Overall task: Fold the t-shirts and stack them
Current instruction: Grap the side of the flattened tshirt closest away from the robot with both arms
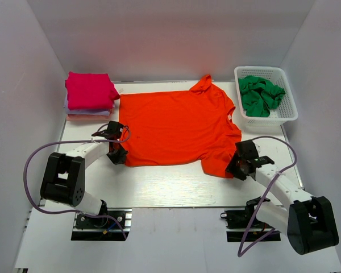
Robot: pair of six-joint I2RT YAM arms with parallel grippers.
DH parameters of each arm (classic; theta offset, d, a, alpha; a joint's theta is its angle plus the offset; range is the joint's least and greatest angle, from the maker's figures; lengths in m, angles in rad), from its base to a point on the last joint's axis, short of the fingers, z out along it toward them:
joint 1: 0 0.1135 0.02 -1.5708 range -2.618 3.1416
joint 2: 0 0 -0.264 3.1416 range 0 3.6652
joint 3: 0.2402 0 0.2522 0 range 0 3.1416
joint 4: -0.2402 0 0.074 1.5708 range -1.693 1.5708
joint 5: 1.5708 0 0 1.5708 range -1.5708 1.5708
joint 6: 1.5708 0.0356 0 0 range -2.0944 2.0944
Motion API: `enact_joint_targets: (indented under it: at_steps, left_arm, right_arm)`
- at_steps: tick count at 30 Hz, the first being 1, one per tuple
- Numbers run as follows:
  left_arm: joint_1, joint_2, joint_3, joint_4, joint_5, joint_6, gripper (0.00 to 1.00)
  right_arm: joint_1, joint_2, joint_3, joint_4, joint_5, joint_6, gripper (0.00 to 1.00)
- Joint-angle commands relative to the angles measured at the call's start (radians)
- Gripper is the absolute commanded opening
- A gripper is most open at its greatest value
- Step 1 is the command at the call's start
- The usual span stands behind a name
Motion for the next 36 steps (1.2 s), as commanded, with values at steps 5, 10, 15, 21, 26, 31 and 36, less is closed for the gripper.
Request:
enact_joint_targets:
  at_steps: [5,10,15,21,26,31,36]
  left_arm:
    - [-0.008,-0.015,-0.059,0.006,0.044,0.009,0.0]
    - [0.003,-0.062,-0.059,-0.075,0.024,0.009,0.0]
    - [0.003,-0.103,-0.059,-0.187,0.009,-0.004,0.0]
    - [0.003,-0.14,-0.068,-0.244,0.018,-0.022,0.0]
    - [0.003,-0.163,-0.068,-0.285,-0.008,-0.004,0.0]
    - [-0.008,-0.122,0.055,-0.264,0.015,0.028,0.0]
    - [0.001,-0.11,0.138,-0.252,0.027,0.028,0.0]
  right_arm:
    - [-0.001,-0.019,-0.056,-0.063,-0.06,0.049,0.0]
    - [-0.001,-0.117,0.079,-0.333,-0.062,0.061,0.0]
    - [-0.003,-0.16,0.243,-0.654,-0.02,0.142,0.0]
    - [-0.001,-0.208,0.284,-0.718,-0.049,0.149,0.0]
    - [-0.004,-0.172,0.263,-0.666,-0.061,0.121,0.0]
    - [-0.001,-0.119,0.305,-0.473,-0.142,0.061,0.0]
    - [-0.004,-0.004,0.43,-0.404,-0.115,0.02,0.0]
